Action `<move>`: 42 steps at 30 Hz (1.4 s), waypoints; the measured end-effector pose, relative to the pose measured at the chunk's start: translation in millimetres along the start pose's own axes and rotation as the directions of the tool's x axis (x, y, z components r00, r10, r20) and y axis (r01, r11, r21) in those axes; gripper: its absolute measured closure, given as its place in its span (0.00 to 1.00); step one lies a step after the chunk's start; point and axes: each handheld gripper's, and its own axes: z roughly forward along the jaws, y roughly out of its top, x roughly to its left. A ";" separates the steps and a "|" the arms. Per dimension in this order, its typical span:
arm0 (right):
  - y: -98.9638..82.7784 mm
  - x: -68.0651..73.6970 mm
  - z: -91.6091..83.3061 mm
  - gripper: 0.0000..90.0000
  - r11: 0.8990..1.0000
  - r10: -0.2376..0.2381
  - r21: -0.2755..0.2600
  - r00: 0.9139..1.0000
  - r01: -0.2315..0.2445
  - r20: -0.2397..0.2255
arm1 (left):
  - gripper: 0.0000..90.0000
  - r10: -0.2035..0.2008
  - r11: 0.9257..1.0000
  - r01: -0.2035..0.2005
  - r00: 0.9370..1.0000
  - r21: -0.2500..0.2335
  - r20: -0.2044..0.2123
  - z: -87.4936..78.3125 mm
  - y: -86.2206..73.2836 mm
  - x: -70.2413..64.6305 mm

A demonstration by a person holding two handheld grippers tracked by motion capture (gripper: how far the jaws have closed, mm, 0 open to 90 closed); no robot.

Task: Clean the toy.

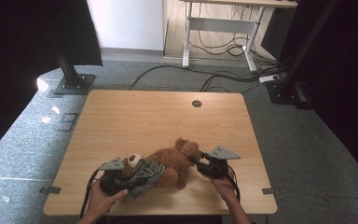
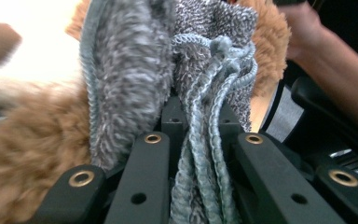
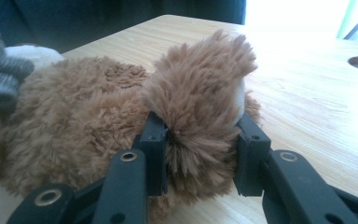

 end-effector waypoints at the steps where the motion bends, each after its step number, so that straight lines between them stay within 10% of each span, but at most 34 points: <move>1: 0.2 -0.6 0.0 0.70 1.000 0.000 0.001 1.000 0.000 0.008 | 0.88 0.007 1.000 -0.007 1.000 0.003 -0.003 3.9 0.0 -0.2; 6: -0.1 -10.4 1.1 0.70 0.999 0.029 -0.020 0.997 -0.028 0.071 | 0.89 0.029 0.999 -0.029 0.999 0.018 -0.033 23.1 6.6 6.2; 17: -2.2 -24.0 3.8 0.70 0.997 0.071 -0.044 0.992 -0.067 0.103 | 0.89 -0.060 0.998 0.061 0.997 0.031 -0.047 40.6 40.4 47.4; 21: -4.9 -24.1 0.8 0.70 0.997 0.061 -0.051 0.995 -0.057 0.076 | 0.88 -0.091 0.995 0.092 0.996 -0.025 0.021 27.8 46.3 44.5; 28: -6.0 -22.9 0.9 0.71 0.997 0.032 -0.071 0.998 -0.028 0.056 | 0.88 -0.019 0.993 0.024 0.999 -0.113 0.043 21.2 96.9 26.0; 35: -5.7 -22.2 1.6 0.70 0.997 0.017 -0.075 0.998 -0.013 0.053 | 0.88 -0.020 0.998 0.024 0.998 -0.056 0.066 68.4 137.5 20.8; 42: -6.2 -20.9 0.7 0.70 0.997 -0.025 -0.068 0.997 0.030 0.067 | 0.87 -0.055 0.998 0.052 0.995 0.047 0.082 111.4 136.4 20.3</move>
